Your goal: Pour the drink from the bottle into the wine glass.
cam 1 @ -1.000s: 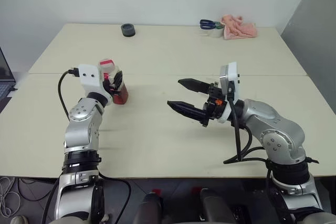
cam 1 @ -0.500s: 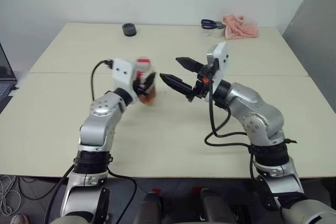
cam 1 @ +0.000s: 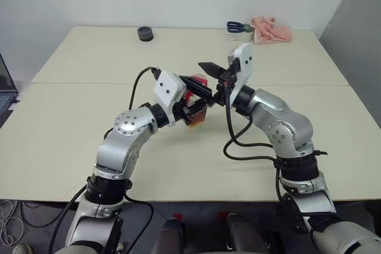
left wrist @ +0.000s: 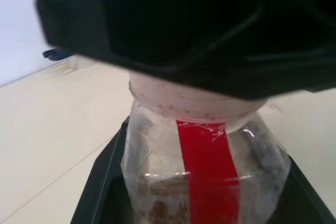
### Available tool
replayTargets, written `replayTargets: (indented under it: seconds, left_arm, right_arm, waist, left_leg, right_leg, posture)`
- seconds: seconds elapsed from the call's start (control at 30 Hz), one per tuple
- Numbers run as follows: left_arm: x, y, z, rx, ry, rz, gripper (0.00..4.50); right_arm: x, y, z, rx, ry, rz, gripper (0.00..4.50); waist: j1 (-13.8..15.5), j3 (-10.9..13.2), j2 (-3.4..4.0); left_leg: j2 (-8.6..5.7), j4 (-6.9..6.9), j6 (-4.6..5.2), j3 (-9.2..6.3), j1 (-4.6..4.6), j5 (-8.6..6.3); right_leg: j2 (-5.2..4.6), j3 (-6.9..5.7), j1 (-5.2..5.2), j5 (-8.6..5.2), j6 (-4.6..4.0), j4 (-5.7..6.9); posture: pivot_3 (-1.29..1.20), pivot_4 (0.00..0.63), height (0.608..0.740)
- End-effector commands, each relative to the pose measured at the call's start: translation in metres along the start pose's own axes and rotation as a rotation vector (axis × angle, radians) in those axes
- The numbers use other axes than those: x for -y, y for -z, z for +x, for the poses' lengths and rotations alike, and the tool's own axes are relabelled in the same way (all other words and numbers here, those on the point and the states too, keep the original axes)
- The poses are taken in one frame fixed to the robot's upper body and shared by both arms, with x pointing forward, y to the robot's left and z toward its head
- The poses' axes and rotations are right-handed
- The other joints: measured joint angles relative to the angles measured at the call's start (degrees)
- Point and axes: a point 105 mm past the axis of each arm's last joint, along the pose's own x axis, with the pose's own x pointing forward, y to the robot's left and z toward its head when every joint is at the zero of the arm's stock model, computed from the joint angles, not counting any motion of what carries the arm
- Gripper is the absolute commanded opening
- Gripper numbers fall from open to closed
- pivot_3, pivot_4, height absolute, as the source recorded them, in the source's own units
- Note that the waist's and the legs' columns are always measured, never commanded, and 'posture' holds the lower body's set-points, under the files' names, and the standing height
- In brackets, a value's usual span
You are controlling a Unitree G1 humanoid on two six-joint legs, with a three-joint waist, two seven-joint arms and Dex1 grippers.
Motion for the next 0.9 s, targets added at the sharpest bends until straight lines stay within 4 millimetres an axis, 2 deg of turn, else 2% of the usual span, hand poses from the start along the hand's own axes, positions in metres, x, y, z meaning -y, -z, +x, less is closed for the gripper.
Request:
replayTargets:
  seconds: [0.03, 0.23, 0.43, 0.53, 0.67, 0.7, 0.9]
  left_arm:
    - [-0.006, -0.016, -0.001, 0.061, -0.031, 0.006, 1.82]
    - [-0.009, -0.017, 0.0, 0.07, -0.044, -0.013, 1.82]
    - [-0.008, -0.017, 0.0, 0.07, -0.045, -0.014, 1.82]
    - [-0.009, -0.018, 0.0, 0.07, -0.044, -0.013, 1.82]
    - [-0.011, -0.019, 0.0, 0.071, -0.046, -0.011, 1.82]
    - [-0.011, -0.019, 0.001, 0.072, -0.046, -0.01, 1.82]
    - [-0.006, -0.022, -0.003, 0.084, -0.02, -0.048, 1.82]
  right_arm:
    - [-0.01, -0.014, -0.004, 0.044, -0.03, -0.028, 4.5]
    - [-0.01, -0.021, -0.006, 0.074, -0.022, -0.019, 4.5]
    - [-0.01, -0.018, -0.008, 0.067, -0.023, -0.016, 4.5]
    - [-0.009, -0.016, -0.008, 0.059, -0.023, -0.017, 3.58]
    - [-0.009, -0.01, -0.01, 0.041, -0.025, -0.021, 2.07]
    - [-0.009, -0.009, -0.011, 0.038, -0.026, -0.022, 1.86]
    - [-0.011, -0.015, -0.014, 0.052, -0.058, -0.017, 1.86]
  waist:
    - [0.0, 0.0, 0.0]
    - [0.0, 0.0, 0.0]
    - [0.0, 0.0, 0.0]
    - [0.0, 0.0, 0.0]
    - [0.0, 0.0, 0.0]
    - [0.0, 0.0, 0.0]
    - [0.0, 0.0, 0.0]
  left_leg:
    - [0.0, 0.0, 0.0, -0.01, 0.0, 0.0]
    - [0.0, 0.0, 0.0, -0.02, 0.0, 0.0]
    - [0.0, 0.01, 0.0, -0.01, 0.01, 0.0]
    - [0.0, 0.0, 0.0, -0.01, 0.0, 0.0]
    - [0.0, 0.01, 0.0, 0.0, 0.01, 0.0]
    - [0.0, 0.01, 0.0, 0.0, 0.01, 0.0]
    - [0.0, 0.01, 0.0, 0.0, 0.01, 0.0]
  right_leg:
    - [0.0, 0.0, 0.0, 0.0, 0.0, 0.0]
    - [0.0, 0.0, 0.0, 0.0, 0.0, 0.01]
    - [0.0, -0.01, 0.0, 0.0, 0.0, 0.01]
    - [0.0, 0.0, 0.0, 0.0, 0.0, 0.0]
    - [0.0, 0.01, 0.0, 0.0, 0.0, 0.0]
    - [0.0, 0.0, 0.0, 0.0, 0.0, 0.0]
    - [0.0, 0.0, 0.0, 0.0, 0.0, 0.01]
  posture:
    - [0.0, 0.15, 0.74]
    - [0.0, 0.15, 0.74]
    - [0.0, 0.15, 0.74]
    - [0.0, 0.15, 0.74]
    - [0.0, 0.15, 0.74]
    - [0.0, 0.15, 0.74]
    - [0.0, 0.15, 0.74]
